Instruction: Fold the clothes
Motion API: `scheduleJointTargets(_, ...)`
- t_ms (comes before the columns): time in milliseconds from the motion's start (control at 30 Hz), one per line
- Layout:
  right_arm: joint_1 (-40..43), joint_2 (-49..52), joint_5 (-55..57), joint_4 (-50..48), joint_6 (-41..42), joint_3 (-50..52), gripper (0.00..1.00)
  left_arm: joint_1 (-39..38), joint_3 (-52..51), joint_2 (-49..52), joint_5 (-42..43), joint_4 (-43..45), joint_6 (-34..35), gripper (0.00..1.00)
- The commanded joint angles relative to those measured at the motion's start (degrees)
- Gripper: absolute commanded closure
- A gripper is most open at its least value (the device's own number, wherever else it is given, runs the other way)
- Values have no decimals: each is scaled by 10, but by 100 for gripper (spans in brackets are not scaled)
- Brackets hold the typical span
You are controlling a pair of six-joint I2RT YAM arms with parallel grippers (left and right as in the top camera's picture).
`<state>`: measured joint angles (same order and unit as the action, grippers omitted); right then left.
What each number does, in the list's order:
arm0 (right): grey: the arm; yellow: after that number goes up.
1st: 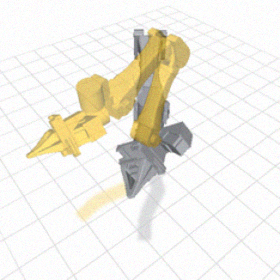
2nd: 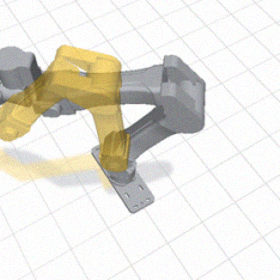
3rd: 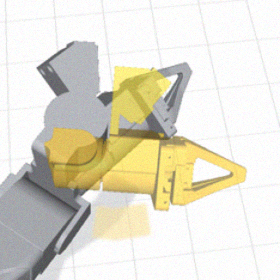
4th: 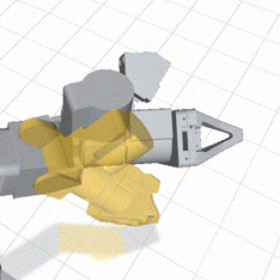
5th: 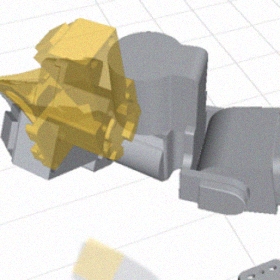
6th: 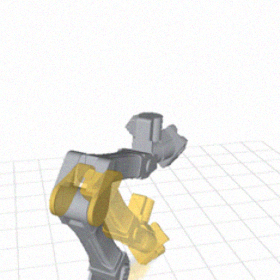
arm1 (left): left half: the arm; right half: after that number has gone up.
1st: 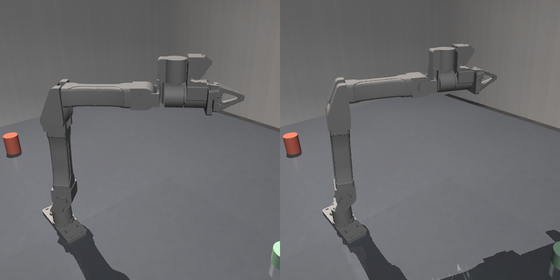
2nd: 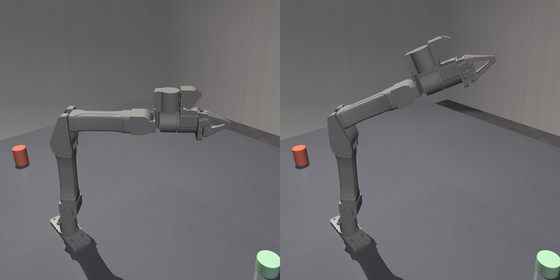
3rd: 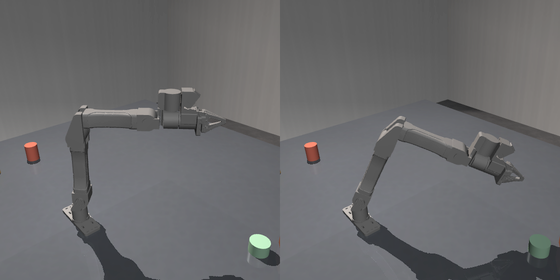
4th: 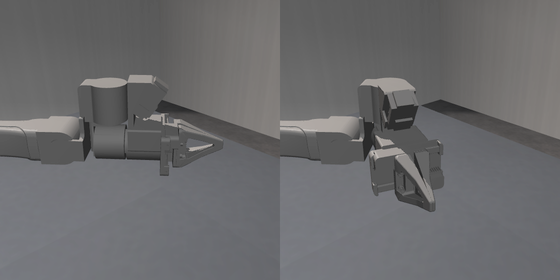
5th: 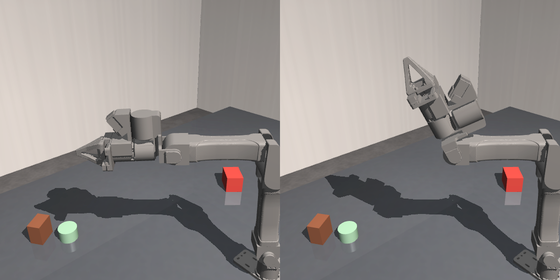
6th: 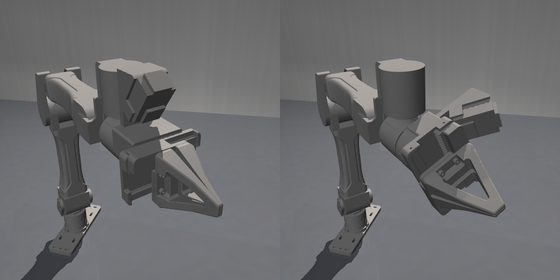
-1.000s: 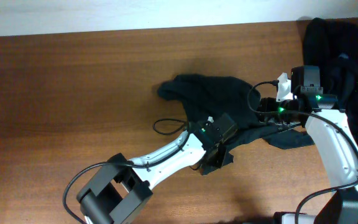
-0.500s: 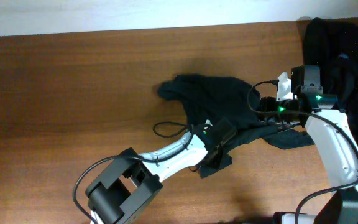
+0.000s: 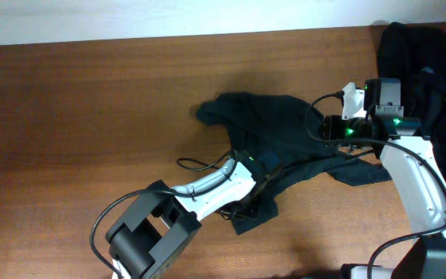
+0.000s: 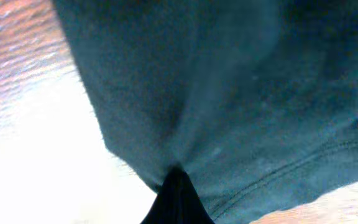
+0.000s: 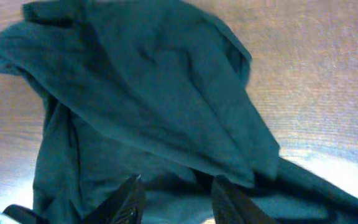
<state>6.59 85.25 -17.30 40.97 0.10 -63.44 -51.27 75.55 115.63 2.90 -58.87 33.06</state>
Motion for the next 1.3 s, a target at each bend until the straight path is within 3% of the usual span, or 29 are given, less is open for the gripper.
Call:
scheduleJointTargets(0, 2, 0, -34, -14, -21, -6, 60, 10, -16, 26, -10, -15, 5, 99)
scheduleJointTargets(467, -36, 84, -27, -159, -44, -6, 79, 41, -17, 26, -35, -74, -32, 100)
scheduleJointTargets(567, -57, 109, 20, -202, -44, -7, 96, 41, -17, 26, -38, -76, -42, 100)
scheduleJointTargets(833, -85, 180, 92, -266, -44, -8, 96, 41, -17, 20, -38, -78, -71, 99)
scheduleJointTargets(1000, -85, 221, 105, -230, -37, -48, 96, 44, -16, -2, -38, -78, -86, 100)
scheduleJointTargets(1267, -85, 242, 136, -89, -22, -176, 96, 70, -17, -94, -38, -61, -109, 100)
